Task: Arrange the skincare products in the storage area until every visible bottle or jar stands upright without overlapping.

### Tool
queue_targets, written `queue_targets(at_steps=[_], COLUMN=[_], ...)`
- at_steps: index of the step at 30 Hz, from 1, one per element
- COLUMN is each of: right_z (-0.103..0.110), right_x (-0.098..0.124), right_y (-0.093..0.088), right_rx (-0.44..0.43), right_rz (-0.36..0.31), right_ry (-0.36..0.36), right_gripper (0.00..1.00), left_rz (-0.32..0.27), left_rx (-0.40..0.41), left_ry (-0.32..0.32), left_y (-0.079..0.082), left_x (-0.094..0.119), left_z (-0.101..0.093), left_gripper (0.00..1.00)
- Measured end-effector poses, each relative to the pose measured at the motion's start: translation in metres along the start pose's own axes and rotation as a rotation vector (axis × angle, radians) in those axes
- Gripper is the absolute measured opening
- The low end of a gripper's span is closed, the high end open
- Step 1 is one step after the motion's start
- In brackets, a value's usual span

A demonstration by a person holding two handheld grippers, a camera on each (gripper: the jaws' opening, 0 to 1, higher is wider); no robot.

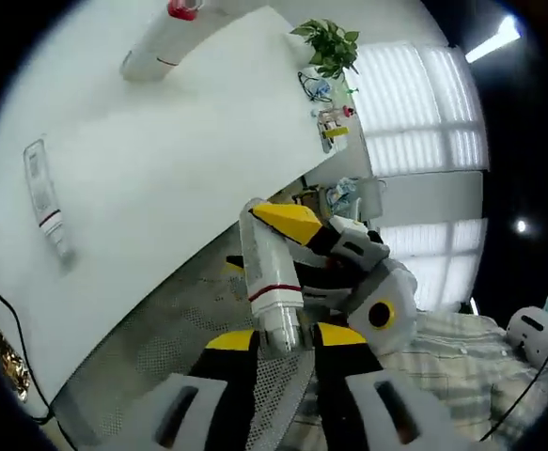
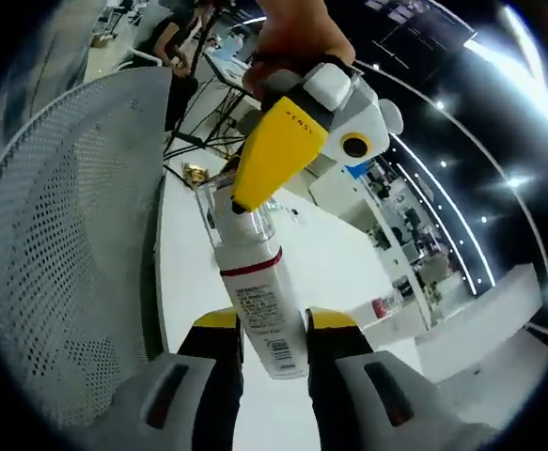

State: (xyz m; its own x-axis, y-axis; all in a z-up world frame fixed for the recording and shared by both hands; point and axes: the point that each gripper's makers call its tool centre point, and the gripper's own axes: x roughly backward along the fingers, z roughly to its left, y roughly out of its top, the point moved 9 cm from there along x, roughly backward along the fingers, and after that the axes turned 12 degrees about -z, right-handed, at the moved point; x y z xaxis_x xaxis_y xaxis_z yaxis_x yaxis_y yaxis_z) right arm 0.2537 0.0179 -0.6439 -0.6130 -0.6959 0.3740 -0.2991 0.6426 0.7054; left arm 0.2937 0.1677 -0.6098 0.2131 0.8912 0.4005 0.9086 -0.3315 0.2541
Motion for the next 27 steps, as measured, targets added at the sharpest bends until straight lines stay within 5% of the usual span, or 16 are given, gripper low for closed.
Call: queue_targets(at_steps=[3, 6, 11, 13, 16, 19, 20, 22, 27], right_z=[-0.005, -0.015, -0.037, -0.045, -0.048, -0.050, -0.050, -0.048, -0.052], right_x=[0.005, 0.011, 0.020, 0.024, 0.028, 0.030, 0.030, 0.031, 0.033], right_y=[-0.004, -0.004, 0.006, 0.012, 0.016, 0.016, 0.015, 0.013, 0.000], right_rx=[-0.192, -0.387, -0.745, -0.899, -1.072, -1.248, -1.284, -1.324, -1.139], right_rz=[-0.070, -0.118, -0.315, -0.426, -0.486, -0.533, -0.526, -0.534, -0.494], right_ry=[-0.011, -0.004, 0.043, 0.108, 0.248, 0.333, 0.337, 0.337, 0.112], right_gripper=[0.19, 0.19, 0.19, 0.19, 0.19, 0.19, 0.19, 0.19, 0.21], left_rz=[-0.038, -0.129, -0.235, -0.288, -0.387, -0.382, -0.364, -0.377, -0.447], left_rx=[-0.193, -0.330, -0.504, -0.524, -0.501, -0.473, -0.455, -0.482, -0.510], left_ry=[0.004, -0.002, -0.018, -0.039, -0.133, -0.225, -0.277, -0.234, -0.100], left_y=[0.005, 0.018, 0.033, 0.038, 0.048, 0.049, 0.048, 0.050, 0.061], left_x=[0.005, 0.005, -0.002, -0.005, -0.010, -0.016, -0.018, -0.022, -0.026], left_z=[-0.005, -0.015, -0.029, -0.034, -0.047, -0.058, -0.062, -0.060, -0.044], left_gripper=[0.28, 0.49, 0.51, 0.50, 0.49, 0.37, 0.26, 0.22, 0.21])
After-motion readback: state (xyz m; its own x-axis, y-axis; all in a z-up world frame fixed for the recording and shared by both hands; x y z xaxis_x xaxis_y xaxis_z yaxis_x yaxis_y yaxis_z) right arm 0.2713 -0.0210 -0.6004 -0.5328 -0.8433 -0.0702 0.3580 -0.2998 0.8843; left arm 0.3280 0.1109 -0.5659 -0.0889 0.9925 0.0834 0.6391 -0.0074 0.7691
